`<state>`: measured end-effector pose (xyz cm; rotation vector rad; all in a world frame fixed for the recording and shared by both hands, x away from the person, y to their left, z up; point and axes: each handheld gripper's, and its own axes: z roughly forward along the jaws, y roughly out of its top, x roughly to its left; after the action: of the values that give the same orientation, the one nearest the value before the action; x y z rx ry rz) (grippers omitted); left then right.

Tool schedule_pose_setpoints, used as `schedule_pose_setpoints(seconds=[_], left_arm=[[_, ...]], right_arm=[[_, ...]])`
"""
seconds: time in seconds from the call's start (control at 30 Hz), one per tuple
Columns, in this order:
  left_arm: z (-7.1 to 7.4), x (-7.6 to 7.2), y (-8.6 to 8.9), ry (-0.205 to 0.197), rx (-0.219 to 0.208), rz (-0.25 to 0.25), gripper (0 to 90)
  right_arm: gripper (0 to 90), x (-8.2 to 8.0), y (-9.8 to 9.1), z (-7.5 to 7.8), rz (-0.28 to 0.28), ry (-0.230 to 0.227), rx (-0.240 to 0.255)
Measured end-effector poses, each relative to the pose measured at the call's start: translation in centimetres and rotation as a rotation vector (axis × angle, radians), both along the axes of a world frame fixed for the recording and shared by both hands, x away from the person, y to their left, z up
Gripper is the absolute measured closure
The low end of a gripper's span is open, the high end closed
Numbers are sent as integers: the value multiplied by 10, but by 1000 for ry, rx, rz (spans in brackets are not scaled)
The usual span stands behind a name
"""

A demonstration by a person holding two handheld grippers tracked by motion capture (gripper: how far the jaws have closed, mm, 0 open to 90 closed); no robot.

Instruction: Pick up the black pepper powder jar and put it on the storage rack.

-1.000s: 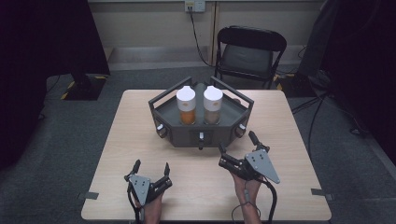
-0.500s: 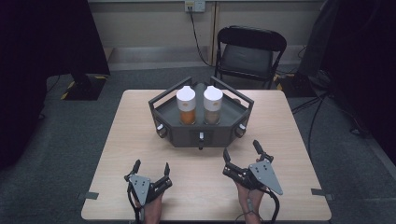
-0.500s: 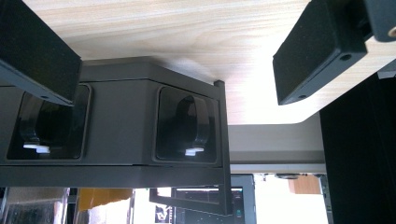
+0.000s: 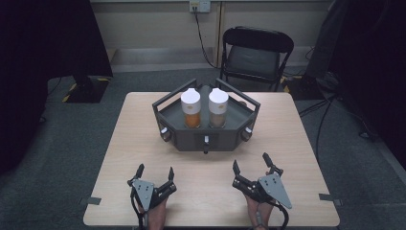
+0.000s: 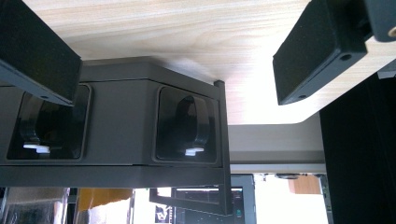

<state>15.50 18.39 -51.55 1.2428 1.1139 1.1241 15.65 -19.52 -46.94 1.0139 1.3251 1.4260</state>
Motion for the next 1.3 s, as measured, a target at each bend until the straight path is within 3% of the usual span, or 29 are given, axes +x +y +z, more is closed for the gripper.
schedule_pose_setpoints(seconds=[0.8,1.3], left_arm=[[0,0,0,0,0,0,8],[0,0,0,0,0,0,8]], right_arm=[[16,-11,0,-34,-5,73,4],[18,-12,0,-43,-3,68,4]])
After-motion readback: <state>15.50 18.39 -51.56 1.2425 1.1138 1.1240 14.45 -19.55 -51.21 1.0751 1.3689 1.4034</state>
